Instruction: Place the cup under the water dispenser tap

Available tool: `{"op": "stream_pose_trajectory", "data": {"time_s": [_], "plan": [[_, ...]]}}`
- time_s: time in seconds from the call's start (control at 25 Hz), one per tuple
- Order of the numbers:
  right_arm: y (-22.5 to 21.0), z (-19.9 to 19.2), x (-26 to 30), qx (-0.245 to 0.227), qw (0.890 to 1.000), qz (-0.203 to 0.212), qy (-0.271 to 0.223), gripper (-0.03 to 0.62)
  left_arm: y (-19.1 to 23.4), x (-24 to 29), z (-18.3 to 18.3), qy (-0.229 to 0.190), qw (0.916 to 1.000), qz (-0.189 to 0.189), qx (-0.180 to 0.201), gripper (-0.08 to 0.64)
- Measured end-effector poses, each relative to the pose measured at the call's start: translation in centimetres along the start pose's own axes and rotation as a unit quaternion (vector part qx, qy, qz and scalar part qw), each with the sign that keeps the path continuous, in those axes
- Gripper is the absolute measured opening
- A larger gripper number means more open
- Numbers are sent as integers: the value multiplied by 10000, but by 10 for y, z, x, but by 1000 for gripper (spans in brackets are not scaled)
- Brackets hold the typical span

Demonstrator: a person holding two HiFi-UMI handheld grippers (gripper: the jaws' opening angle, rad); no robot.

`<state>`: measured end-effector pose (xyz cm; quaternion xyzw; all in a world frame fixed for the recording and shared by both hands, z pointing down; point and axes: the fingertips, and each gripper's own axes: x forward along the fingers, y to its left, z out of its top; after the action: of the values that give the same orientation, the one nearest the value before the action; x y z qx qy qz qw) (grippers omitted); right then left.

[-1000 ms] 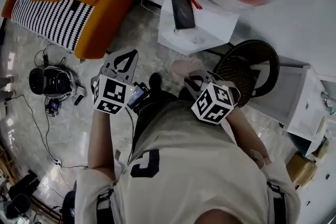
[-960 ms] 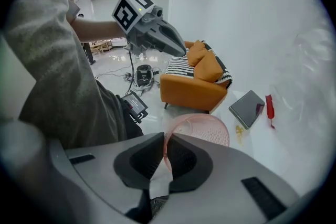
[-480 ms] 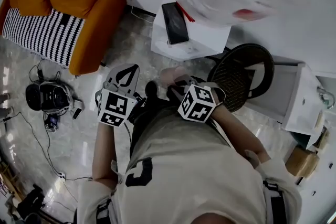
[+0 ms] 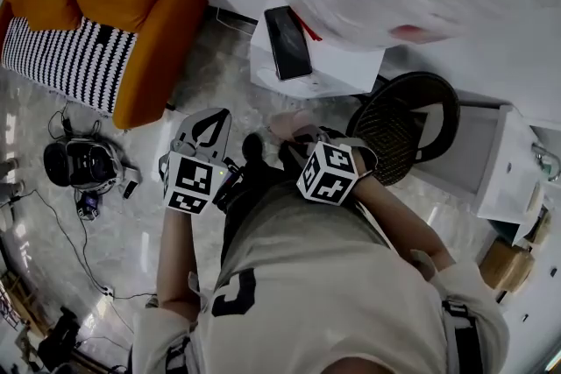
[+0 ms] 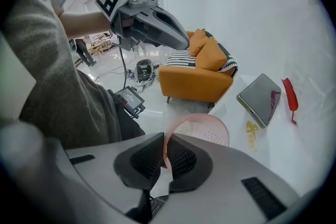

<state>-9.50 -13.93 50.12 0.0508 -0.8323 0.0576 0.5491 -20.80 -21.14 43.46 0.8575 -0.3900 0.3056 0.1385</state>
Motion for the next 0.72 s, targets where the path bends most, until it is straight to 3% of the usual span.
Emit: {"op": "stream_pose_trajectory", "data": {"time_s": [0.16,0.4,0.72], "plan": [[1,-5,5,20,9998,-5,204,35,-10,11,5,-113,9996,-263,-89,57],[-4,-1,27,-67,9994,-132,312,35,-5,20,-1,-95,9995,-279,-106,57],[-20,-17,82,-544,9941,-506,788,35,-9,27,-18,-13,9990,-426,-151,57]]}}
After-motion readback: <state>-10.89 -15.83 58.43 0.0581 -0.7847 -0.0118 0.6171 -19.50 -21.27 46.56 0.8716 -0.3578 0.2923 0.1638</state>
